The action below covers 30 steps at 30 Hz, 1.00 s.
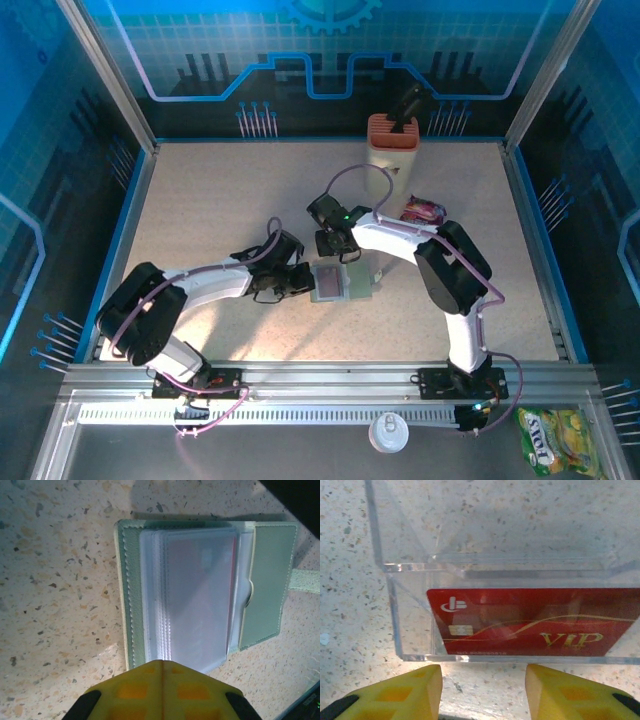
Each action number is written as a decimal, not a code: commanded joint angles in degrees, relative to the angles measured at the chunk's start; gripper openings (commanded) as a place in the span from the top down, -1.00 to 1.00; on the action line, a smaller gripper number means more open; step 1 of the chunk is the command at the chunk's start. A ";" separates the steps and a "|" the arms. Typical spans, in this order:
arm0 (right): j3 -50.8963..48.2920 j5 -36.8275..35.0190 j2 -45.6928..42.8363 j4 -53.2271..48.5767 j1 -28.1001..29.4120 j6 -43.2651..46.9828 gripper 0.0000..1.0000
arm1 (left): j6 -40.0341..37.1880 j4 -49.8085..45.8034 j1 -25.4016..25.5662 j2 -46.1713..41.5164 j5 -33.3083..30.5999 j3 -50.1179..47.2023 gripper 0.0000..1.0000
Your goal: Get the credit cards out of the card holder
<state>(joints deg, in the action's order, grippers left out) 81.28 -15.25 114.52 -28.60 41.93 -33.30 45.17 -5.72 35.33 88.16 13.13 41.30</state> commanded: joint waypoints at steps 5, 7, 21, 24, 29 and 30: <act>1.32 4.54 0.71 2.88 -0.81 -0.31 0.18 | 0.69 0.48 0.36 1.84 0.77 1.19 0.91; 1.24 6.43 1.02 3.95 -1.10 -0.37 0.21 | 0.62 0.27 0.35 1.58 0.77 1.25 0.92; 0.42 16.78 1.10 9.64 -2.20 -0.34 0.34 | 1.15 0.90 0.37 1.38 0.62 0.47 0.94; -0.11 20.29 -1.10 8.40 -2.49 -0.28 0.33 | 1.24 1.21 0.42 1.65 0.79 0.26 0.97; -1.39 23.61 -4.55 3.78 -2.65 0.23 0.31 | 1.15 1.04 0.36 2.35 0.05 0.41 1.00; -2.16 23.55 -5.59 2.90 -2.65 0.42 0.31 | 1.14 0.71 0.38 2.56 -0.26 0.52 1.00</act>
<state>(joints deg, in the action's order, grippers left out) 80.75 5.32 113.40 -22.15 39.86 -33.23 45.28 -5.04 35.42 89.34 13.08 41.43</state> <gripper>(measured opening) 0.344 0.041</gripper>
